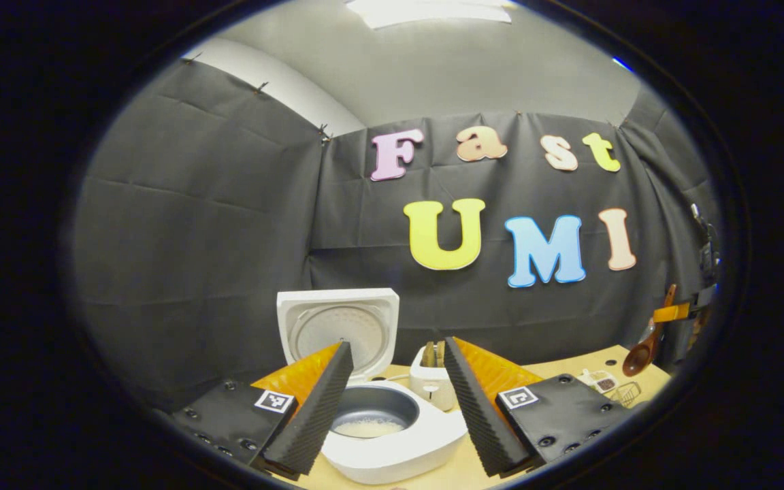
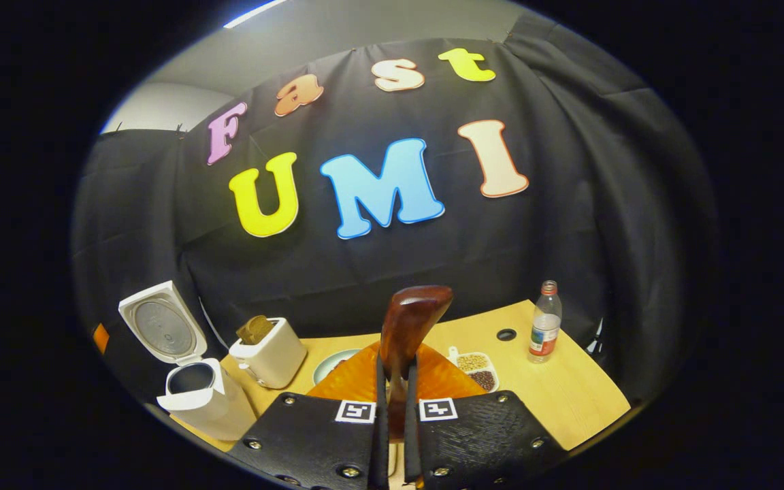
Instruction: Close the left gripper, press the button to open the rice cooker; take a wooden spoon from the chopstick holder with the right hand, scoop a spoonful of rice and pour it into the rice cooker, then put the wooden spoon back into the chopstick holder.
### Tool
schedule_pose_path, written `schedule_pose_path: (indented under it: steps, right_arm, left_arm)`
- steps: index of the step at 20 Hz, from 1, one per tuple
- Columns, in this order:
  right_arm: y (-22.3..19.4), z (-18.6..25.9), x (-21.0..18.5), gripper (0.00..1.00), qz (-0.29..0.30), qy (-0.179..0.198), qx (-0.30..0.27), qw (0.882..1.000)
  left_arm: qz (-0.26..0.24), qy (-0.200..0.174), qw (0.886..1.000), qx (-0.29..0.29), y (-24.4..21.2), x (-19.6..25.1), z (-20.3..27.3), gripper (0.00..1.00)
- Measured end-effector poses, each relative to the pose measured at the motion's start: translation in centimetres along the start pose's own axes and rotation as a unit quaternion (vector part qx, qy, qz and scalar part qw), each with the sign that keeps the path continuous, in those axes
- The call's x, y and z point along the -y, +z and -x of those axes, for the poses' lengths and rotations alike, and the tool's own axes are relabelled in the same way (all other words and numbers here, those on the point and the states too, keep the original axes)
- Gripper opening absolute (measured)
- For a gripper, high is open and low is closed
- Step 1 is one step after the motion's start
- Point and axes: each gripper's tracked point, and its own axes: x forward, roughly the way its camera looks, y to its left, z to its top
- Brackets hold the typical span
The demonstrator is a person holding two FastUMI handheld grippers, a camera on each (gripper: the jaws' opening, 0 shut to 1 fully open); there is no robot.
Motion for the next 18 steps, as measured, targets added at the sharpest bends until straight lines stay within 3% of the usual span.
schedule_pose_path:
  steps: [6, 18]
  right_arm:
    - [-3.4, -0.6, 4.6, 0.09, 0.006, -0.041, -0.027, 0.999]
    - [-10.7, -3.1, 7.3, 0.1, -0.042, -0.048, -0.087, 0.994]
  left_arm:
    - [-0.015, 0.001, 1.0, -0.004, 0.2, 1.2, 0.5, 0.97]
    - [-0.048, 0.031, 0.998, -0.011, 0.7, 0.2, 2.4, 0.97]
